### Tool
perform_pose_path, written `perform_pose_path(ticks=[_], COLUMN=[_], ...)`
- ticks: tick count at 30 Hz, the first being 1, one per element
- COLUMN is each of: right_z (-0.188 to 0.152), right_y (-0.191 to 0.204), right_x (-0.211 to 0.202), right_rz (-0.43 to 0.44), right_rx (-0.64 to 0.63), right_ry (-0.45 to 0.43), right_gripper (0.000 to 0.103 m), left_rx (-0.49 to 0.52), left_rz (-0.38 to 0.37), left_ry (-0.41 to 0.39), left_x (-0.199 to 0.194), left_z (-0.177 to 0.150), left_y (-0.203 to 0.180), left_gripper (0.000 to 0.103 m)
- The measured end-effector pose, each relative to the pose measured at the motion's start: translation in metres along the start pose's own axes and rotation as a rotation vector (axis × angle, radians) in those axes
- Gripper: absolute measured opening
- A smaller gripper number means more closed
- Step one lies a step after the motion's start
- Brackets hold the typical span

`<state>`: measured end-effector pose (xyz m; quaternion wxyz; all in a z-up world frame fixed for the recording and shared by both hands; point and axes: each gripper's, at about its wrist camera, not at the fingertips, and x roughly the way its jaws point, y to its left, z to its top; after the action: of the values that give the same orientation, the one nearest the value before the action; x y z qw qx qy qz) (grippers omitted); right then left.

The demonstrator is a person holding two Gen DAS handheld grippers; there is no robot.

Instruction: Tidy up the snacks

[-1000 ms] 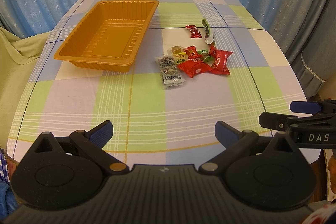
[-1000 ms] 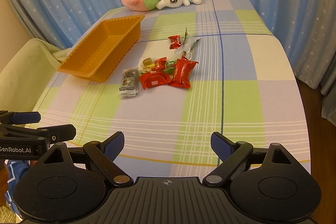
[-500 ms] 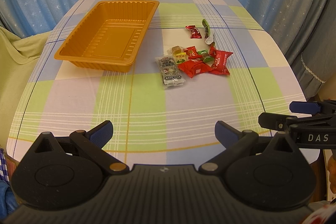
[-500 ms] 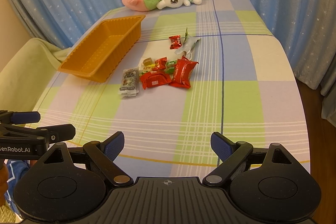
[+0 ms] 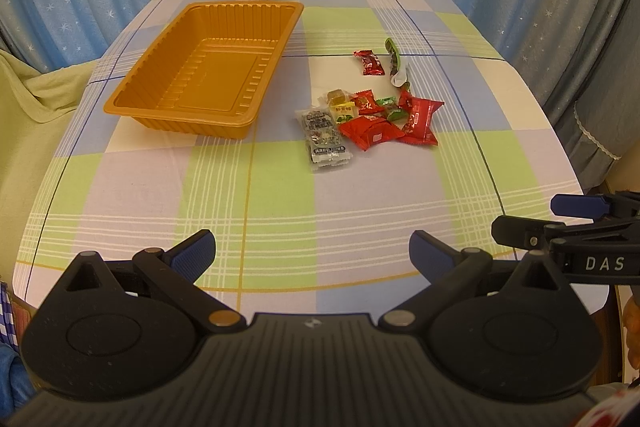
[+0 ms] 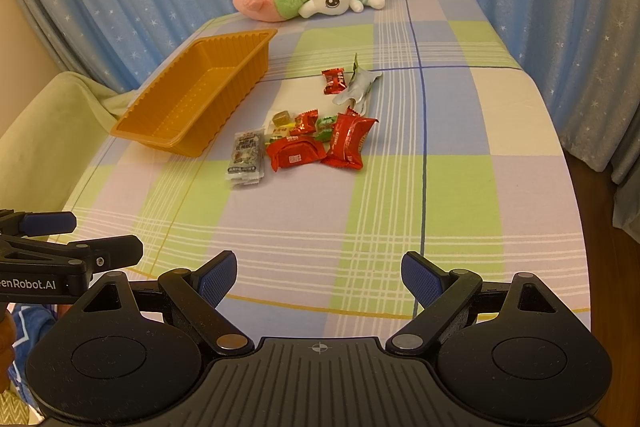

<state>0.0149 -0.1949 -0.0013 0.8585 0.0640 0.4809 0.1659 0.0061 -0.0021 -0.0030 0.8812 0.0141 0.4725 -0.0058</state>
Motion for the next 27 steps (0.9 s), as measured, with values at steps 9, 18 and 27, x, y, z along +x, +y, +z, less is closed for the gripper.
perform_pose_path(ticks=[9, 18, 27], right_z=[0.0003, 0.0019, 0.0008], right_y=[-0.0013, -0.0024, -0.0014], right_x=[0.0023, 0.0033, 0.0016], right_rz=[0.0, 0.0, 0.001], right_rx=[0.0, 0.003, 0.004], right_ry=[0.0, 0.003, 0.006], right_gripper=[0.089, 0.089, 0.089], left_rx=[0.0, 0.0, 0.004], left_rz=[-0.001, -0.002, -0.001], left_ry=[-0.001, 0.003, 0.004], left_x=[-0.0002, -0.0012, 0.0023], left_z=[-0.0003, 0.0025, 0.0053], left_y=[0.0003, 0.003, 0.0012], left_gripper=[0.103, 0.103, 0.103])
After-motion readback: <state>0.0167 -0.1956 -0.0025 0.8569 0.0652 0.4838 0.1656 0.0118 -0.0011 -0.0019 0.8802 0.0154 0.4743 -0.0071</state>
